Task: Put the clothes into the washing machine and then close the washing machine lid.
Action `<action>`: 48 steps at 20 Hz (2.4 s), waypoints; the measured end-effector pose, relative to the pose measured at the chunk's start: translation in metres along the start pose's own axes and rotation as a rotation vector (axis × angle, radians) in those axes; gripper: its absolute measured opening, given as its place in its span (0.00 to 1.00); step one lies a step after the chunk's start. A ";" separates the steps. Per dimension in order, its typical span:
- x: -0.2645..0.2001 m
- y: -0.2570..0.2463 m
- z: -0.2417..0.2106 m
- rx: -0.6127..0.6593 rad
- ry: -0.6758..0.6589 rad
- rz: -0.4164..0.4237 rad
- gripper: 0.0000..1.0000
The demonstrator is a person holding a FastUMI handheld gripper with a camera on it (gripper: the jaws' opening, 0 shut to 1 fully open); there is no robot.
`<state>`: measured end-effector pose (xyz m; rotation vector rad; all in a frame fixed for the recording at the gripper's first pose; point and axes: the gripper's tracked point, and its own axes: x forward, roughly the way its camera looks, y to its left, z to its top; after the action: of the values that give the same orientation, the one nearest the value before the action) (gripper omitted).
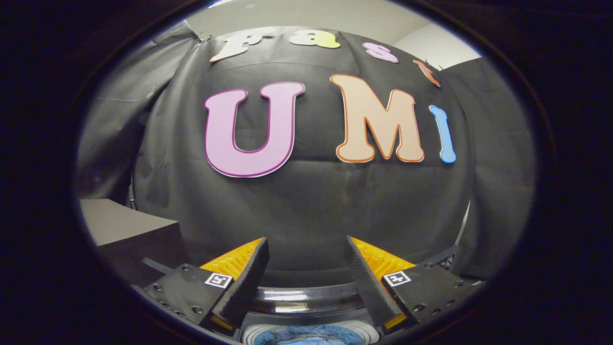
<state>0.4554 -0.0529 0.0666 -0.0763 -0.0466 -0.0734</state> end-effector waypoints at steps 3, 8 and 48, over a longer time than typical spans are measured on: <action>-0.004 0.000 -0.001 -0.005 -0.001 0.005 0.98; -0.003 0.001 0.001 -0.004 -0.036 0.011 0.98; -0.127 0.028 -0.007 0.286 0.184 0.150 0.98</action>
<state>0.3316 -0.0166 0.0512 0.2124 0.1322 0.0764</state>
